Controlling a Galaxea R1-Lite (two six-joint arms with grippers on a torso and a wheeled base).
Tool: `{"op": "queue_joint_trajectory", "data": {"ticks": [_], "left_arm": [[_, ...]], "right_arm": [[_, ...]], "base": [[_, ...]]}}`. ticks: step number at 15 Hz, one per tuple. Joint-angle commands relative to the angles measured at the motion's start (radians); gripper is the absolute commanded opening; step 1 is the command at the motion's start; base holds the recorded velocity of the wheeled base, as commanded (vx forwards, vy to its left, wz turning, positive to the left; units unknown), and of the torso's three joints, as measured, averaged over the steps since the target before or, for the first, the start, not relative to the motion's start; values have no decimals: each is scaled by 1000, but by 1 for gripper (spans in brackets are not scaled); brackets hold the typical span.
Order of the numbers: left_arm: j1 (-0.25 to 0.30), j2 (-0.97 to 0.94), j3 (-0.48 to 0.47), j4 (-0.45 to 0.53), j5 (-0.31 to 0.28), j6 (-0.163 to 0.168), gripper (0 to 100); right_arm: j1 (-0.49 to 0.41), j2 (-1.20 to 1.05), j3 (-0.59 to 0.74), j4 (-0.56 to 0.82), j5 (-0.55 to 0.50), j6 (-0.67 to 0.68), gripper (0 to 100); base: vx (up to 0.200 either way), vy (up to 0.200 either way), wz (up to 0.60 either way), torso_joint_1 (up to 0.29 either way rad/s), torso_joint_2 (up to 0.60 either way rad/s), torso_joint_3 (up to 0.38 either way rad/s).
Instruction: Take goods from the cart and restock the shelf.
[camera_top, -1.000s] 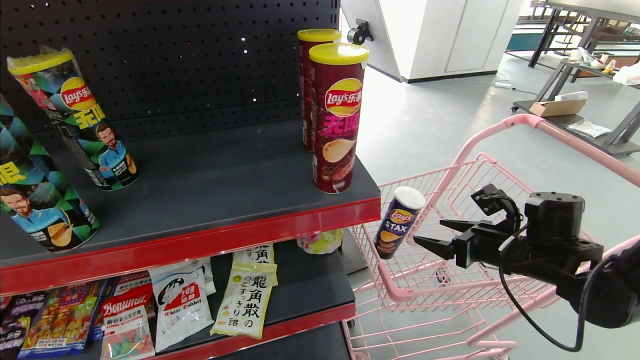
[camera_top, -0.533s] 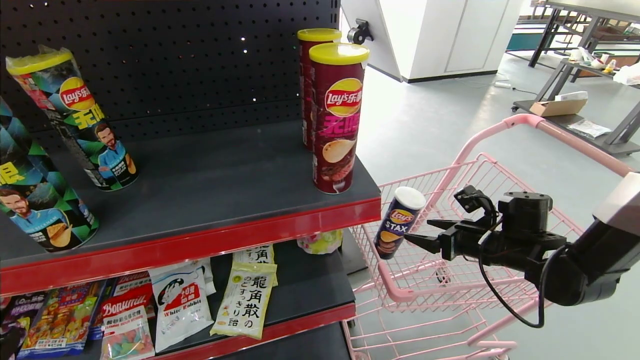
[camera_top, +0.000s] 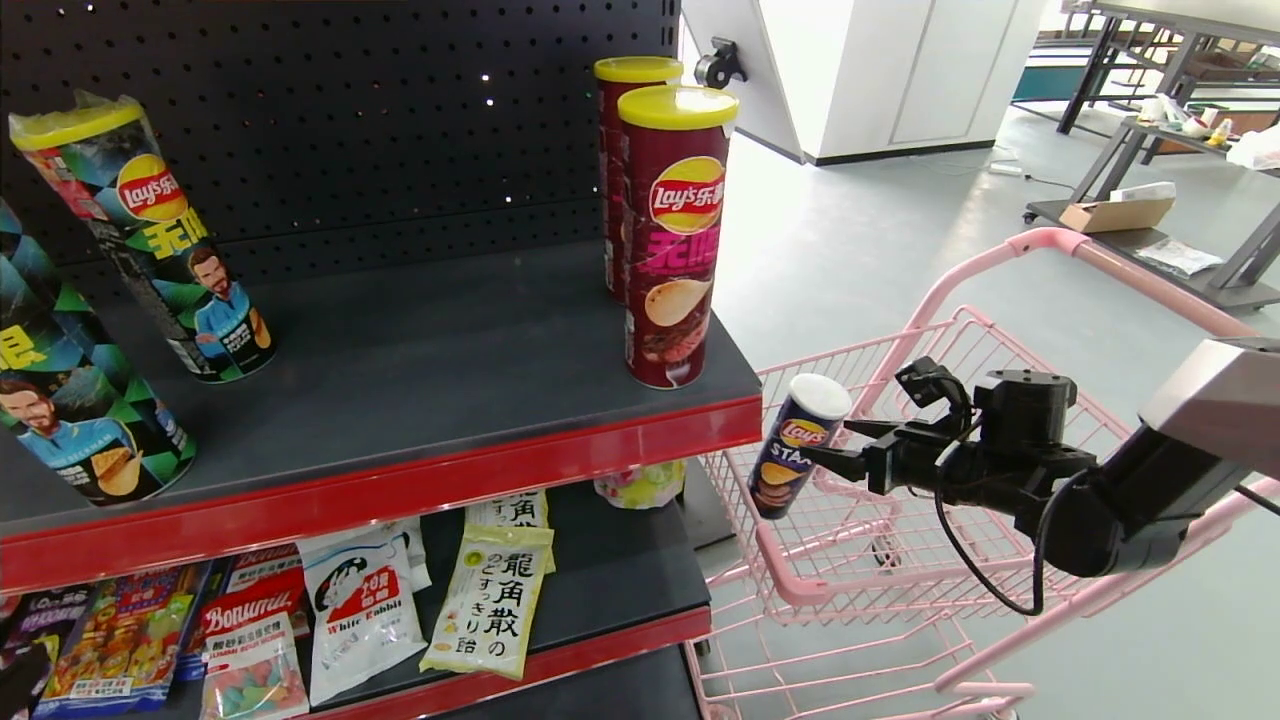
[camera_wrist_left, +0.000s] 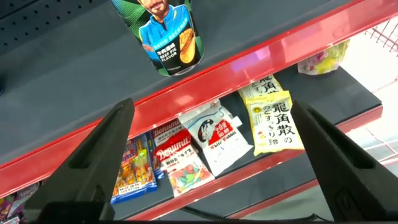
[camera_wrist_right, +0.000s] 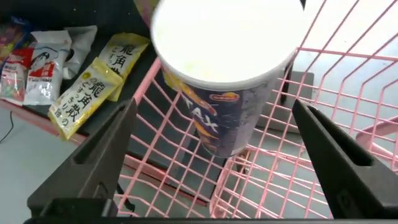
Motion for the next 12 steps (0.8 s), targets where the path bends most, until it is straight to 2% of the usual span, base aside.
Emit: {"op": "queue_joint_trajectory", "data": {"ticks": [1,6,10,12], "left_arm": [[0,9,-2,1,-1,-1,100],[0,11,-4,1,-1,12,100],[0,14,-7,1,1,13,100],[0,19,-7,1,1,30,100]], "right_arm": [[-3,24,-20,0,-1,-1,100],[-5,82,-109,1,-8,-1,100],[28,113,-167,1,-2,2,100],[43,150,-202,3,-4,7,100]], "base": [[0,0,0,0,0,0],[0,0,0,0,0,0],[0,0,0,0,0,0],[0,0,0,0,0,0]]}}
